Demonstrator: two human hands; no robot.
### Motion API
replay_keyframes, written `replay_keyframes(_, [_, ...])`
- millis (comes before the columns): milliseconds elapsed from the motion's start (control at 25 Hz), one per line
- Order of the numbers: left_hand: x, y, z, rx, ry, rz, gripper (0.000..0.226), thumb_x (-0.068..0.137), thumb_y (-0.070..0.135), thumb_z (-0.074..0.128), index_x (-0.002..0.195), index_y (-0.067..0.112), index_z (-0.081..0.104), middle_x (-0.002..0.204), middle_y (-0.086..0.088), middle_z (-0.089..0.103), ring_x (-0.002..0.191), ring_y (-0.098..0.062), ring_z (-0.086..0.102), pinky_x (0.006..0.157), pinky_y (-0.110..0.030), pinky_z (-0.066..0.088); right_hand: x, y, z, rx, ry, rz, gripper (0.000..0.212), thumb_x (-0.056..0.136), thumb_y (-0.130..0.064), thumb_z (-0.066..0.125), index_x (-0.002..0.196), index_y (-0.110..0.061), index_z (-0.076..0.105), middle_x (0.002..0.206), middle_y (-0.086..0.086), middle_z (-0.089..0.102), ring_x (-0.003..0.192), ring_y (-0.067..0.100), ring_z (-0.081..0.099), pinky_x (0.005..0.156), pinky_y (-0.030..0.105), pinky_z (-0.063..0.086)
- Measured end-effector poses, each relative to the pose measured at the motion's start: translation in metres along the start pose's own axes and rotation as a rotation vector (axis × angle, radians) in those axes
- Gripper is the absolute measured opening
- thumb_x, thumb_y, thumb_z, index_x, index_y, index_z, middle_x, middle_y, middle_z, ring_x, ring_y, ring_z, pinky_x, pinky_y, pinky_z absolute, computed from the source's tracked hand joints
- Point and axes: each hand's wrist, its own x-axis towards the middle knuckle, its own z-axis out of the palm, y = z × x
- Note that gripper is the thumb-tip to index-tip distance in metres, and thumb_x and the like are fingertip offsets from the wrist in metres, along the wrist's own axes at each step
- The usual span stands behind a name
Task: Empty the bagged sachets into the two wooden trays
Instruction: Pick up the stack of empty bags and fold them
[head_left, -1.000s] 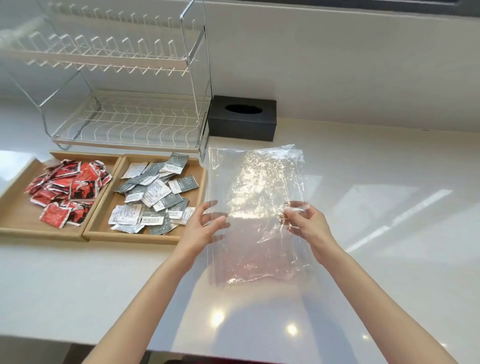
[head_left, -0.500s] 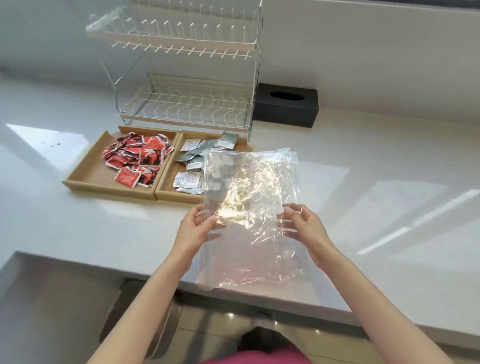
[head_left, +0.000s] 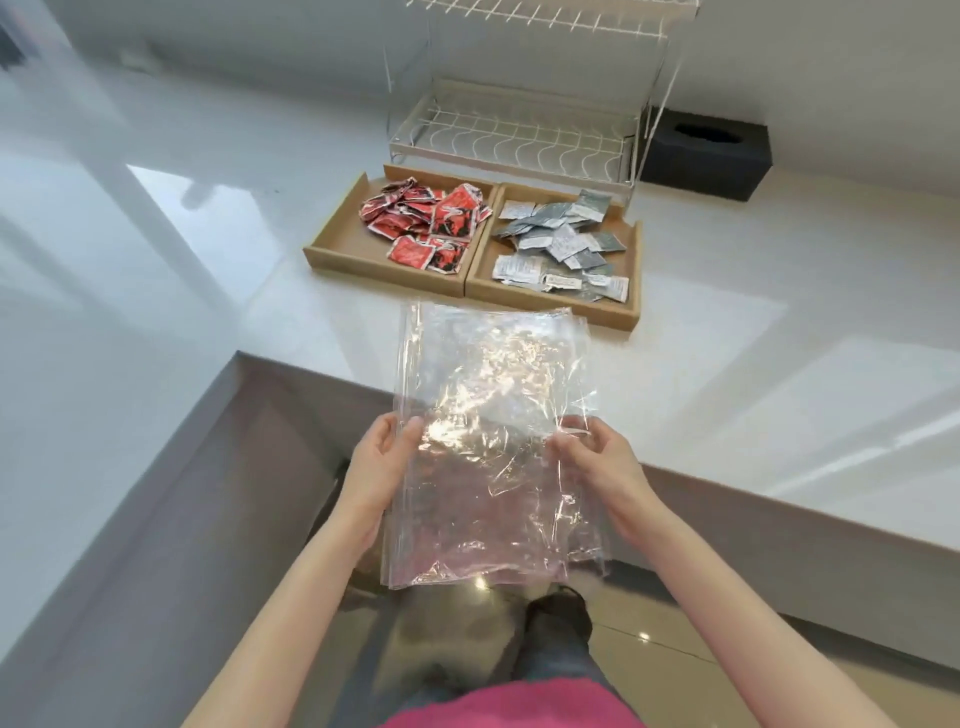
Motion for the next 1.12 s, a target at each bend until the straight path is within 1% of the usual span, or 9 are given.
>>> replay_keyframes(120, [-0.021, -0.022, -0.035, -0.048, 0.015, -0.067, 0.031, 0.089, 0.037, 0.046, 0.106, 0.013, 0.056, 0.117, -0.006, 0.061, 0.112, -0.02, 0.054, 0.104, -0.046, 0.038, -0.018, 0.014, 0.035, -0.085, -0.024, 0.021, 0.034, 0.082, -0.028, 0.063, 0.113, -0.018, 0.055, 0.116, 0.01, 0.063, 0.103, 0.026, 0.063, 0.095, 0.047, 0.049])
replay_keyframes(280, [-0.035, -0.052, -0.072, -0.104, 0.074, -0.136, 0.02, 0.09, 0.029, 0.05, 0.1, 0.015, 0.059, 0.113, -0.009, 0.064, 0.108, -0.022, 0.058, 0.101, -0.043, 0.041, -0.03, 0.018, 0.074, -0.155, -0.064, 0.022, 0.016, 0.089, -0.026, 0.054, 0.105, -0.023, 0.055, 0.104, 0.002, 0.063, 0.089, 0.015, 0.062, 0.078, 0.029, 0.052])
replay_keyframes(400, [-0.039, -0.072, -0.09, -0.118, 0.162, -0.196, 0.018, 0.089, 0.025, 0.052, 0.1, 0.012, 0.058, 0.109, -0.005, 0.064, 0.11, -0.019, 0.055, 0.092, -0.031, 0.043, -0.031, 0.021, 0.094, -0.184, -0.106, 0.059, 0.021, 0.091, -0.031, 0.05, 0.108, -0.02, 0.057, 0.094, 0.001, 0.064, 0.078, 0.013, 0.061, 0.076, 0.03, 0.053])
replay_keyframes(560, [-0.04, -0.102, -0.1, -0.174, 0.245, -0.324, 0.012, 0.089, 0.022, 0.052, 0.095, 0.013, 0.057, 0.111, -0.012, 0.065, 0.107, -0.023, 0.058, 0.101, -0.042, 0.041, -0.024, 0.035, 0.112, -0.259, -0.224, 0.101, 0.022, 0.09, -0.032, 0.05, 0.11, -0.023, 0.054, 0.093, -0.004, 0.064, 0.082, 0.011, 0.062, 0.075, 0.024, 0.052])
replay_keyframes(720, [-0.034, -0.132, -0.104, -0.225, 0.276, -0.386, 0.018, 0.09, 0.017, 0.05, 0.105, 0.007, 0.055, 0.094, -0.001, 0.065, 0.084, -0.008, 0.061, 0.076, -0.022, 0.046, -0.003, 0.062, 0.126, -0.384, -0.295, 0.156, 0.022, 0.089, -0.027, 0.052, 0.111, -0.023, 0.052, 0.086, -0.007, 0.061, 0.08, 0.008, 0.061, 0.071, 0.017, 0.05])
replay_keyframes(880, [-0.016, -0.174, -0.103, -0.21, 0.306, -0.456, 0.019, 0.09, 0.015, 0.049, 0.105, 0.003, 0.052, 0.091, 0.001, 0.062, 0.082, -0.006, 0.059, 0.079, -0.022, 0.043, 0.025, 0.095, 0.142, -0.471, -0.352, 0.204, 0.02, 0.089, -0.017, 0.051, 0.109, -0.018, 0.054, 0.083, -0.002, 0.063, 0.075, 0.011, 0.062, 0.073, 0.02, 0.051])
replay_keyframes(920, [-0.011, -0.184, -0.103, -0.2, 0.3, -0.474, 0.019, 0.091, 0.015, 0.049, 0.105, 0.004, 0.052, 0.092, 0.001, 0.062, 0.08, -0.003, 0.057, 0.075, -0.019, 0.042, 0.032, 0.104, 0.145, -0.49, -0.349, 0.22, 0.021, 0.089, -0.016, 0.052, 0.11, -0.015, 0.055, 0.084, 0.0, 0.064, 0.076, 0.012, 0.062, 0.074, 0.022, 0.051])
replay_keyframes(1000, [0.002, -0.209, -0.103, -0.175, 0.293, -0.501, 0.022, 0.09, 0.017, 0.05, 0.109, 0.005, 0.052, 0.105, -0.003, 0.062, 0.089, -0.007, 0.058, 0.074, -0.02, 0.04, 0.048, 0.124, 0.152, -0.515, -0.344, 0.243, 0.022, 0.088, -0.015, 0.052, 0.11, -0.016, 0.053, 0.088, 0.005, 0.065, 0.076, 0.012, 0.061, 0.072, 0.022, 0.05])
replay_keyframes(1120, [0.023, -0.251, -0.102, -0.155, 0.289, -0.561, 0.04, 0.089, 0.023, 0.052, 0.125, 0.007, 0.045, 0.124, 0.0, 0.051, 0.116, -0.021, 0.049, 0.093, -0.03, 0.036, 0.075, 0.16, 0.164, -0.536, -0.32, 0.3, 0.035, 0.088, -0.016, 0.053, 0.122, -0.013, 0.045, 0.097, 0.01, 0.066, 0.076, 0.014, 0.061, 0.069, 0.024, 0.05])
